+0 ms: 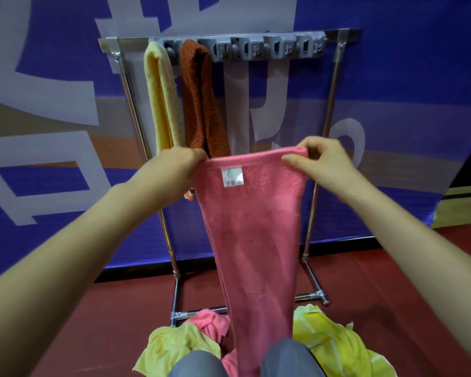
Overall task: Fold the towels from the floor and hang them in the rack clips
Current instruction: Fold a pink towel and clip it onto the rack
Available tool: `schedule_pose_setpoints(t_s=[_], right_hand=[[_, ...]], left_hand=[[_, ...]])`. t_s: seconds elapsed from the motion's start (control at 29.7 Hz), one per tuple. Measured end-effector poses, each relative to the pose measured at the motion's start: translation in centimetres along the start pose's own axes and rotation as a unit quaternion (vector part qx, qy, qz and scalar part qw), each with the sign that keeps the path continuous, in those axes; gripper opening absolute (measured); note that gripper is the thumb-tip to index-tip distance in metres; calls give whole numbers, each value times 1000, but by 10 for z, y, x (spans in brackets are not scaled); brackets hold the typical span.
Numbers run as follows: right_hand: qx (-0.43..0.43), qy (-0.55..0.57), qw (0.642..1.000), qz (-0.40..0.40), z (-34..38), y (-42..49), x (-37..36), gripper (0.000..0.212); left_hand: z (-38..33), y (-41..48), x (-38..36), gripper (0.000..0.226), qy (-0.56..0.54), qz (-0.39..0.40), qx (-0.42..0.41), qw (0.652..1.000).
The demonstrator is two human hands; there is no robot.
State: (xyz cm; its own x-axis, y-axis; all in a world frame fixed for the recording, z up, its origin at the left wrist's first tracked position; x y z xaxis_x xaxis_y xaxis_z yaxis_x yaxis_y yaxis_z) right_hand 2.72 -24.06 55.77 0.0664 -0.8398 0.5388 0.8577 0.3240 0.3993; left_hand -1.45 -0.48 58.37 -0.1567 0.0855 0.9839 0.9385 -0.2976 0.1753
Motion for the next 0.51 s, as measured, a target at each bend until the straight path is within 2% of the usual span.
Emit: schedule_pose_setpoints(t_s=[0.1,0.2,0.37,0.44,0.51], right_hand=[[40,-2,998,-41,24,15,15,23],[37,-4,999,-33,38,23,22,21],[-35,28,999,3,14,17,4,16],[-72,59,996,9,1,10,-7,10],[-96,89,991,11,-10,4,-19,10]], left_hand=[[0,0,25,22,-4,-77,-2,997],[-1,1,44,23,-24,-97,-10,995],[2,0,25,24,-88,-25,28,995],[6,-2,7,24,-172,26,48,984],[9,-5,-7,22,-276,60,70,957]])
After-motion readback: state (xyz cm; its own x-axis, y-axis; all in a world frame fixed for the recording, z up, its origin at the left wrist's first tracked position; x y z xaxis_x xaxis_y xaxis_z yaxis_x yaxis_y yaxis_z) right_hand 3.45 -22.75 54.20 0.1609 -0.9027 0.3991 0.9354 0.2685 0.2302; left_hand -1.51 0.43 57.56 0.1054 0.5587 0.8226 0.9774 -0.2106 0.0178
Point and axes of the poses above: each hand's wrist, its own y-axis towards the middle knuckle, its own x-axis out of the back of the hand, z = x × y, the point moved 1 cm from there along y, towards the middle knuckle, and after that the axes turned 10 degrees about z, right-handed, at the moved point
